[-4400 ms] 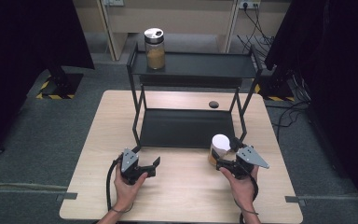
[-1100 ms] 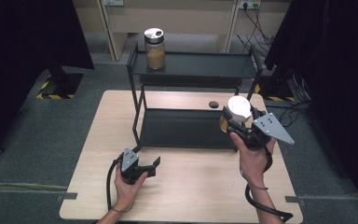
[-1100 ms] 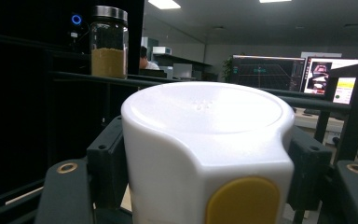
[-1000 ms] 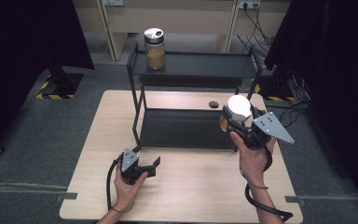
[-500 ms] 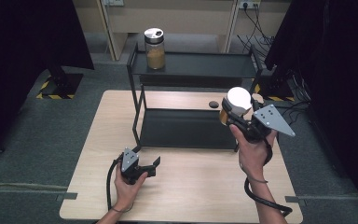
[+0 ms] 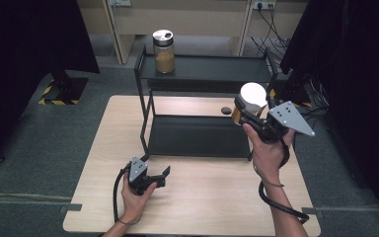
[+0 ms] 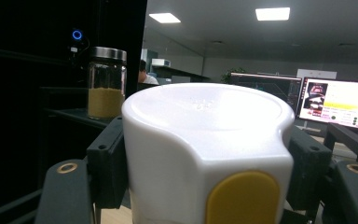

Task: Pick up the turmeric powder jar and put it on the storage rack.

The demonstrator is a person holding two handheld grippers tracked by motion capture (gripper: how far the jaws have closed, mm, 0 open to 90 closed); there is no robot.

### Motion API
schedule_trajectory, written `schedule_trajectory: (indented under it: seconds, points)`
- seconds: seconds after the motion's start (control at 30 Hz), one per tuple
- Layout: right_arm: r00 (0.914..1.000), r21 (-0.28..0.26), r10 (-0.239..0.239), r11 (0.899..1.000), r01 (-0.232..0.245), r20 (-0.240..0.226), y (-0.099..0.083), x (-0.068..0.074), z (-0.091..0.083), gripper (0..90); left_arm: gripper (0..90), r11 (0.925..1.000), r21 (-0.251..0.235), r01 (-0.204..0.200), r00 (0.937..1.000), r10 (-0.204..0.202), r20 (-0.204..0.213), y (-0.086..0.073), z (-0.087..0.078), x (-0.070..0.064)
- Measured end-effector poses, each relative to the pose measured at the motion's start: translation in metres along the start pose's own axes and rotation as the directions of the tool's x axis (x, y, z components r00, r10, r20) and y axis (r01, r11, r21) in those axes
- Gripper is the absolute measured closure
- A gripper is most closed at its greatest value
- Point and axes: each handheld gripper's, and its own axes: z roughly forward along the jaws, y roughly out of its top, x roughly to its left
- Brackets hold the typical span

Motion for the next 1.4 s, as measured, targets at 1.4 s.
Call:
schedule_trajectory:
  seconds: [1.4]
  points:
    - [0.9997, -0.033, -0.013, 0.999, 0.014, 0.022, 0.048, -0.006, 0.044, 30.9, 2.4, 0.9995, 0.003, -0.032, 0.9995, 0.032, 0.004, 0.001, 0.001, -0.002]
